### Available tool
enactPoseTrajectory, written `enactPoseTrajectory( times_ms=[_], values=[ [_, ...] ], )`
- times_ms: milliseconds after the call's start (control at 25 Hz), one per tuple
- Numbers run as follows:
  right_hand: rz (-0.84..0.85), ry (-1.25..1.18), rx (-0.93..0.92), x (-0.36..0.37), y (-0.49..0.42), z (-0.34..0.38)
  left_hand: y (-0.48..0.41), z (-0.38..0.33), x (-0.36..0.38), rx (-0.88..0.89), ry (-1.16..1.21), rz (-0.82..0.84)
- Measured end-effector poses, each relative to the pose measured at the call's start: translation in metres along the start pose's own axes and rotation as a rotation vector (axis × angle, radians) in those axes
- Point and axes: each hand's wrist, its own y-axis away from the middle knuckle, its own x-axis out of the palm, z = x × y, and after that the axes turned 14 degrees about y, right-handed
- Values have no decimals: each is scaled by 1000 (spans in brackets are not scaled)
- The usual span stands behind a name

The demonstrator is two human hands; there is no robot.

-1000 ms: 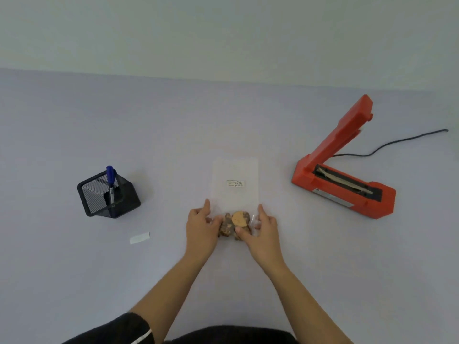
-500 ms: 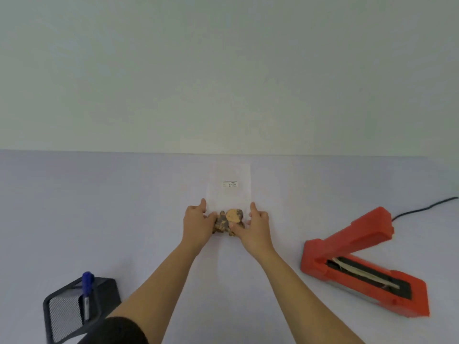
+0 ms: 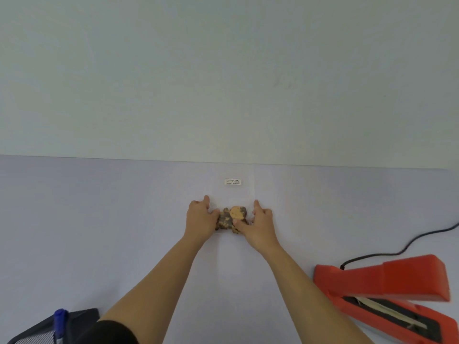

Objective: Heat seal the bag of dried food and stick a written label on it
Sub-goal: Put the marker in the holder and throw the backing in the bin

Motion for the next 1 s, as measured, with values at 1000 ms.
enactPoseTrajectory(
  times_ms=[1000],
  values=[
    [114,900,-330,94,116,-11,219,88,-175,-505,-80,-299]
  ],
)
